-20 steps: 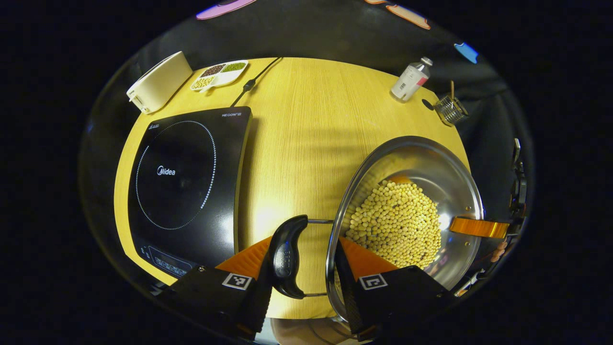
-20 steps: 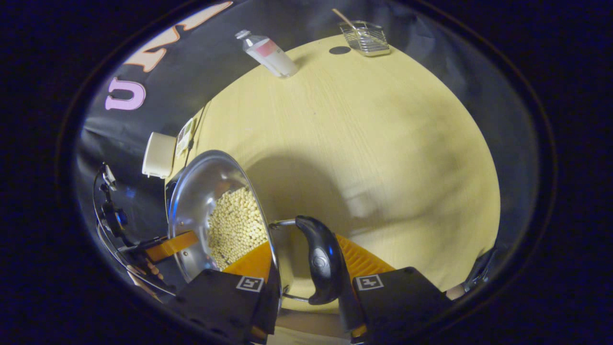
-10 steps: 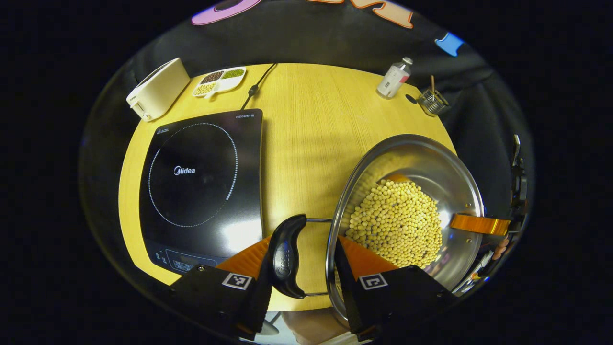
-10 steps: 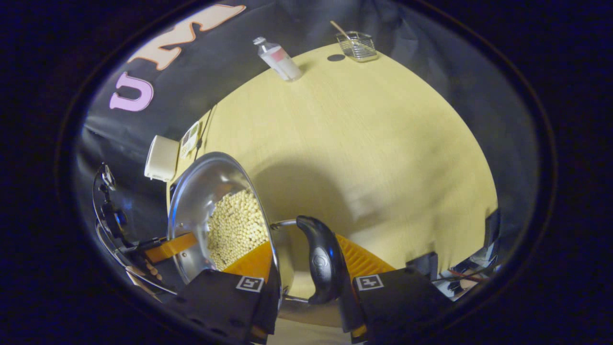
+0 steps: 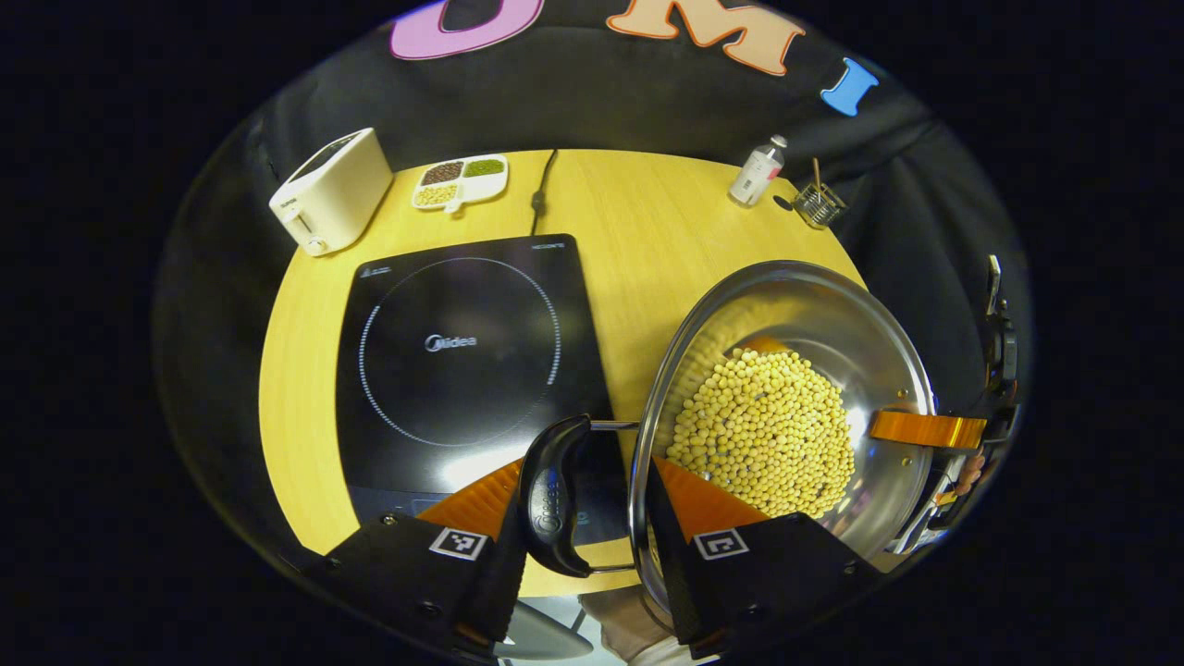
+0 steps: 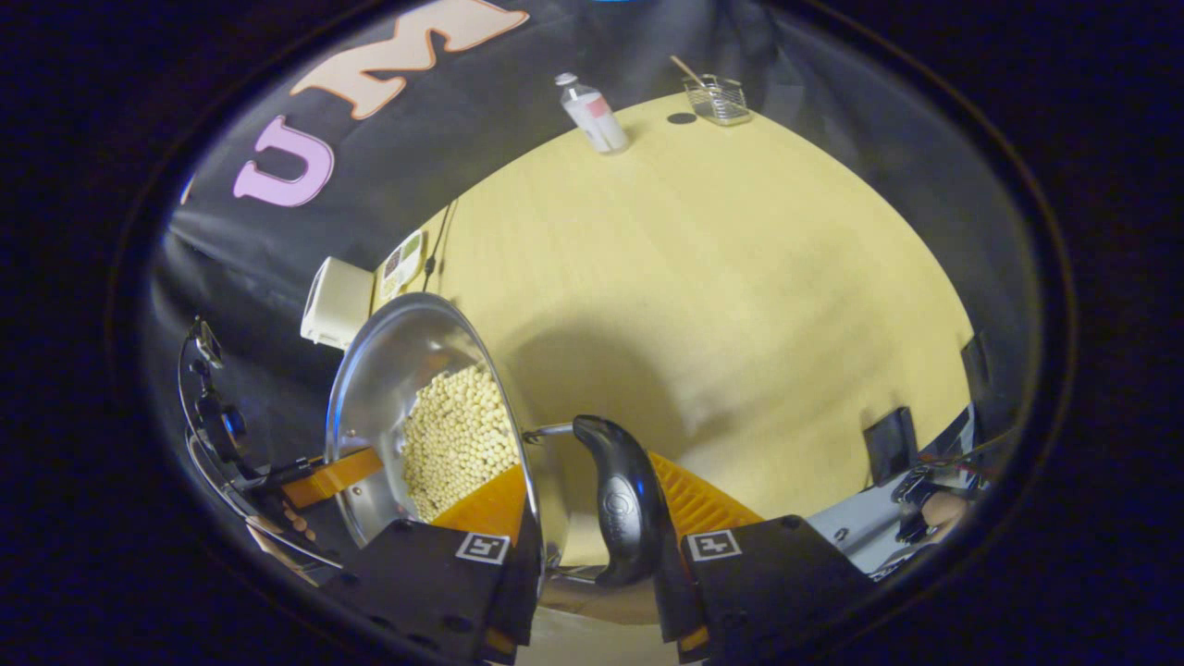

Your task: First push the handle of the pot to place it horizontally, then grasp the pot with both hands and set it on the induction cooktop.

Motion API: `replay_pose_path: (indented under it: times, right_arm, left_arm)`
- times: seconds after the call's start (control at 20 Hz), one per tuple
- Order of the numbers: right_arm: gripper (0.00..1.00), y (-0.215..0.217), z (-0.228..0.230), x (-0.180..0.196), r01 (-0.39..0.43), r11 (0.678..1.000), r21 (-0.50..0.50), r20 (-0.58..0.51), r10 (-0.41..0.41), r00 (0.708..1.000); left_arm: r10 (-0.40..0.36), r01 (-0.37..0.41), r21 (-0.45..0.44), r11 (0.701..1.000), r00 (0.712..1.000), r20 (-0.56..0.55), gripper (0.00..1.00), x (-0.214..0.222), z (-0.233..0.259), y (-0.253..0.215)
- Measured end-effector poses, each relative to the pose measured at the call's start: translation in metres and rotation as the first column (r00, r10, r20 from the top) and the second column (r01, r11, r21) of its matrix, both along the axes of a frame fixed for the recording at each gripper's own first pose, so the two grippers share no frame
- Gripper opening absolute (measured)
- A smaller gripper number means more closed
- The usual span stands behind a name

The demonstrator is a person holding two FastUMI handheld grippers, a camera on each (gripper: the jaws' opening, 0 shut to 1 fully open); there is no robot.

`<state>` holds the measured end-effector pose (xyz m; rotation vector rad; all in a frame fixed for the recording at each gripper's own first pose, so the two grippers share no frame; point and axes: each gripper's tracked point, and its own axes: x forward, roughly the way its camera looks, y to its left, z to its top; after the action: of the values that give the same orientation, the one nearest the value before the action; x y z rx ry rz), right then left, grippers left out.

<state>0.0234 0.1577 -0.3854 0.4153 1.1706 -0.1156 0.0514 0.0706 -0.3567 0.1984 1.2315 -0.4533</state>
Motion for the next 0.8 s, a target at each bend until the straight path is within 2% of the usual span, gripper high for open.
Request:
replay_pose_path:
  times: [0.2, 0.25, 0.35, 0.4, 0.55, 0.6, 0.8]
  right_arm:
    - [0.50, 0.038, 0.008, -0.003, -0.021, 1.000, -0.020, 0.025, 0.021, 0.999]
    - [0.55, 0.045, 0.011, -0.004, -0.024, 0.999, -0.024, 0.032, 0.025, 0.999]
    - [0.55, 0.061, 0.013, -0.004, -0.028, 0.999, -0.031, 0.042, 0.029, 0.999]
    - [0.50, 0.069, 0.014, -0.003, -0.028, 0.999, -0.034, 0.047, 0.030, 0.998]
    - [0.50, 0.088, 0.016, 0.001, -0.022, 0.999, -0.043, 0.060, 0.024, 0.998]
    - [0.55, 0.095, 0.016, 0.003, -0.020, 0.999, -0.047, 0.064, 0.023, 0.998]
    - [0.54, 0.124, 0.013, 0.015, -0.016, 0.998, -0.054, 0.082, 0.021, 0.996]
  left_arm:
    - [0.015, -0.015, -0.024, 1.000, 1.000, 0.012, 0.66, 0.005, 0.006, 0.038]
    - [0.018, -0.018, -0.030, 0.999, 1.000, 0.013, 0.66, 0.006, 0.007, 0.044]
    - [0.024, -0.023, -0.041, 0.999, 1.000, 0.020, 0.66, 0.008, 0.010, 0.060]
    - [0.027, -0.026, -0.047, 0.999, 0.999, 0.025, 0.66, 0.012, 0.010, 0.067]
    - [0.031, -0.028, -0.066, 0.997, 0.999, 0.044, 0.66, 0.021, 0.012, 0.083]
    - [0.030, -0.027, -0.070, 0.997, 0.998, 0.048, 0.66, 0.024, 0.012, 0.088]
    - [0.025, -0.019, -0.075, 0.997, 0.997, 0.075, 0.66, 0.045, 0.011, 0.110]
